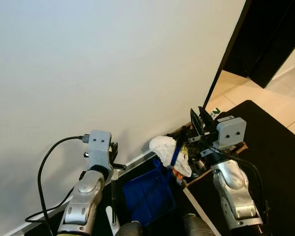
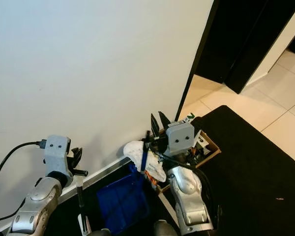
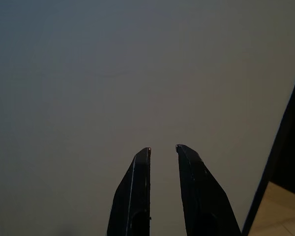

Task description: Sweep floor

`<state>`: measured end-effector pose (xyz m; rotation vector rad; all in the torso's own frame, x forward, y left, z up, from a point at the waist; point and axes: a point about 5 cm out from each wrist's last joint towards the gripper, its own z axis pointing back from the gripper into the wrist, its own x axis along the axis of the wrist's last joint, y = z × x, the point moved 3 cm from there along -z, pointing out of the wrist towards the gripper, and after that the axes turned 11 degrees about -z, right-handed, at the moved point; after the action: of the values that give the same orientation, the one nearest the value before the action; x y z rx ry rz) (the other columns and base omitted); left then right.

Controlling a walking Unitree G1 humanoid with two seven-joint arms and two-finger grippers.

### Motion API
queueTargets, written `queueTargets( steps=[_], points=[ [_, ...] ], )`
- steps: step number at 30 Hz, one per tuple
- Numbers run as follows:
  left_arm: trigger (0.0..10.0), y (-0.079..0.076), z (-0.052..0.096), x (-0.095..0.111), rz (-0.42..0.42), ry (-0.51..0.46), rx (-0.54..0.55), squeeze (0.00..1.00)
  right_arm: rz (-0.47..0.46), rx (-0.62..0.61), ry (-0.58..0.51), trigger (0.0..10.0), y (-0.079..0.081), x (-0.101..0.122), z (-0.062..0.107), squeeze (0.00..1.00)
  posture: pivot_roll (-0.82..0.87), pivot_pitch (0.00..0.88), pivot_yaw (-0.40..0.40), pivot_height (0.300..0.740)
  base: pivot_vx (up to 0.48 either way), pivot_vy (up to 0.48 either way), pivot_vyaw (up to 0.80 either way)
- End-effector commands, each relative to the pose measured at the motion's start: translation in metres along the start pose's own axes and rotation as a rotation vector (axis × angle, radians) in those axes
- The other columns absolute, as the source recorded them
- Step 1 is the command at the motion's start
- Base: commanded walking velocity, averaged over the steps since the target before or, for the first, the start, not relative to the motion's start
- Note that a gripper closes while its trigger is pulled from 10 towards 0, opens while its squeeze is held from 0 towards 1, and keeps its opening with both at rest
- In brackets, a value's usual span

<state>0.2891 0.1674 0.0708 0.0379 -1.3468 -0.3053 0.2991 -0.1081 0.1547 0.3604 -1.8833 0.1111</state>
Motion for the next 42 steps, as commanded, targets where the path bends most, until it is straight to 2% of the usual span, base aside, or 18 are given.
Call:
queueTargets(
  steps=[1,3,5,8,10,11,14,15,19,22,28,29,31,38,42],
  points=[
    [10.0,0.001,0.002,-0.007,-0.013,0.024,0.006,0.0,0.008,-0.024,0.035,10.0,-0.002,-0.005,0.007,0.0,0.11,0.132,0.014,0.74,0.0,0.0,0.0],
    [10.0,0.002,0.003,-0.008,-0.013,0.027,0.01,0.0,0.0,-0.041,0.061,10.0,-0.004,-0.011,0.012,0.0,0.11,0.132,0.01,0.74,0.0,0.0,0.0],
    [10.0,0.002,0.005,-0.011,-0.013,0.032,0.014,0.0,-0.055,-0.066,0.125,10.0,-0.005,-0.022,0.021,0.0,0.11,0.132,0.008,0.74,0.0,0.0,0.0],
    [10.0,0.002,0.005,-0.011,-0.014,0.032,0.014,0.0,-0.07,-0.07,0.139,10.0,-0.005,-0.024,0.023,0.0,0.11,0.132,0.008,0.74,0.0,0.0,0.0],
    [10.0,0.002,0.005,-0.012,-0.014,0.034,0.014,0.0,-0.1,-0.072,0.178,10.0,-0.004,-0.033,0.026,0.0,0.12,0.131,0.01,0.74,0.0,0.0,0.0],
    [10.0,0.002,0.005,-0.012,-0.016,0.034,0.014,0.0,-0.139,-0.085,0.252,10.0,-0.004,-0.051,0.032,0.0,0.13,0.128,0.009,0.74,0.0,0.0,0.0],
    [10.0,0.003,0.005,-0.011,-0.017,0.033,0.015,0.0,-0.137,-0.085,0.278,10.0,-0.004,-0.056,0.036,0.0,0.13,0.128,0.008,0.74,0.0,0.0,0.0],
    [10.0,0.005,0.005,-0.011,-0.019,0.033,0.018,0.0,-0.141,-0.084,0.288,10.0,-0.004,-0.058,0.039,1.0,0.13,0.127,0.007,0.74,0.0,0.0,0.0],
    [10.0,0.007,0.006,-0.013,-0.025,0.037,0.024,0.0,-0.132,-0.069,0.304,10.0,-0.004,-0.059,0.047,1.0,0.13,0.125,0.007,0.74,0.0,0.0,0.0],
    [10.0,0.006,0.006,-0.015,-0.026,0.039,0.02,0.0,-0.132,-0.058,0.359,10.0,-0.004,-0.068,0.055,1.0,0.13,0.123,0.01,0.74,0.0,0.0,0.0],
    [10.0,0.003,0.005,-0.014,-0.026,0.038,0.012,0.0,-0.143,-0.034,0.451,10.0,0.0,-0.086,0.056,1.0,0.13,0.122,0.013,0.74,0.0,0.0,0.0],
    [10.0,0.003,0.004,-0.013,-0.027,0.037,0.011,0.0,-0.152,-0.024,0.471,10.0,0.001,-0.091,0.053,0.01,0.13,0.121,0.017,0.74,0.0,0.0,0.0],
    [10.0,0.003,0.004,-0.013,-0.028,0.036,0.01,0.0,-0.158,-0.019,0.482,10.0,0.002,-0.094,0.05,0.01,0.14,0.121,0.018,0.74,0.0,0.0,0.0],
    [10.0,0.005,0.002,-0.011,-0.032,0.032,0.015,0.0,-0.157,-0.087,0.52,10.0,-0.006,-0.11,0.022,0.0,0.16,0.117,0.023,0.74,0.0,0.0,0.0],
    [10.0,0.005,0.002,-0.011,-0.031,0.032,0.017,0.0,-0.147,-0.103,0.527,10.0,-0.008,-0.113,0.016,0.0,0.16,0.114,0.019,0.74,0.0,0.0,0.0]
  ],
)
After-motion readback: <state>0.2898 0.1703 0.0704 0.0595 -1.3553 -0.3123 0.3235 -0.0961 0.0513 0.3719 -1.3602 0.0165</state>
